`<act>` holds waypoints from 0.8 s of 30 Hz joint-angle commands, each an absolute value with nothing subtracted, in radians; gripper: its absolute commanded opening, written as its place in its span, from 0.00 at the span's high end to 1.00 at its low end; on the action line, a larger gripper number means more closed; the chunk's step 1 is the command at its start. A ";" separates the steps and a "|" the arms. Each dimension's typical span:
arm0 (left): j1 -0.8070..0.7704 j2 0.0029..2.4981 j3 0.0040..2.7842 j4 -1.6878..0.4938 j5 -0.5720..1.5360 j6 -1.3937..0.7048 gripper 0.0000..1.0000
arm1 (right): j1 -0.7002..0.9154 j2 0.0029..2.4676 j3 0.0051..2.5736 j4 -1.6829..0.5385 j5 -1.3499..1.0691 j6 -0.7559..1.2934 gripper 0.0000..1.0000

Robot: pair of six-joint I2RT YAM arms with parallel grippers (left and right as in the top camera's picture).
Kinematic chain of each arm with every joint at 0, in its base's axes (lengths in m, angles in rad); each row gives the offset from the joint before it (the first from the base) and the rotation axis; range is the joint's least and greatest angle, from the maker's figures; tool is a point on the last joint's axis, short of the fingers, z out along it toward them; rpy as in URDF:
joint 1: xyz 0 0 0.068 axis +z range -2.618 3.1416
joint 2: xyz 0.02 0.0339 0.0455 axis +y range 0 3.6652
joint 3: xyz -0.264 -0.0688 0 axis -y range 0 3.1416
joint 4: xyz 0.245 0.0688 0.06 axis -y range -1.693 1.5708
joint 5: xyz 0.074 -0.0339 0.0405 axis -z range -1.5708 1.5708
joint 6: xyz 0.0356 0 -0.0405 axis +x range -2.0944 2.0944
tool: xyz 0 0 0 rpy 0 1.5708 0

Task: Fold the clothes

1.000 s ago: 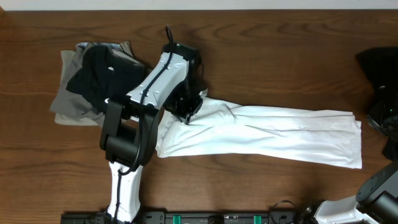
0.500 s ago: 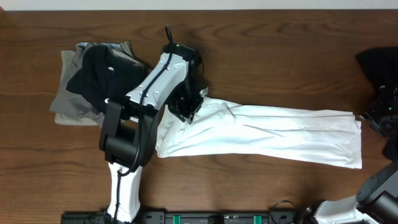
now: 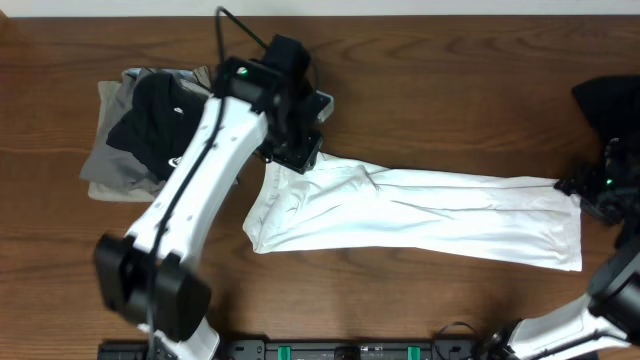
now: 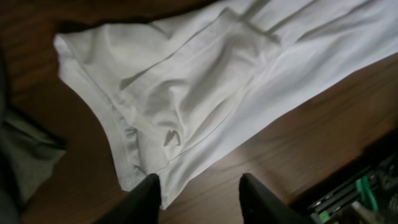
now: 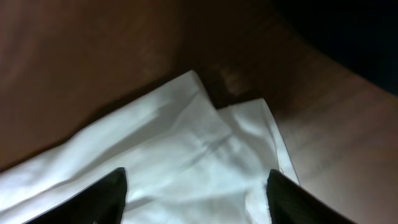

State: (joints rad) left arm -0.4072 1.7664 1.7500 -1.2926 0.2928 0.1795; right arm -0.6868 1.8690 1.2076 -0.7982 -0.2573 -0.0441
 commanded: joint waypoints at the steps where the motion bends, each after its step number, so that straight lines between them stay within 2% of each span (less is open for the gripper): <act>1: -0.402 1.711 1.767 -1.293 0.301 0.174 0.53 | -0.724 1.913 1.200 -0.801 -0.327 -0.100 0.40; 4: -0.402 1.692 1.767 -1.290 0.301 0.175 0.50 | -0.727 1.919 1.200 -0.777 -0.445 -0.163 0.39; 8: -0.402 1.695 1.766 -1.273 0.301 0.175 0.50 | -0.726 1.919 1.200 -0.741 -0.480 -0.162 0.35; 15: -0.402 1.695 1.766 -1.261 0.294 0.182 0.50 | -0.730 1.919 1.204 -0.687 -0.508 -0.162 0.41; 17: -0.402 1.695 1.766 -1.254 0.294 0.182 0.50 | -0.728 1.919 1.204 -0.684 -0.514 -0.162 0.47; 22: -0.402 1.695 1.766 -1.238 0.294 0.182 0.49 | -0.726 1.920 1.204 -0.691 -0.526 -0.162 0.69; 24: -0.402 1.695 1.766 -1.235 0.294 0.182 0.50 | -0.727 1.919 1.205 -0.710 -0.529 -0.161 0.85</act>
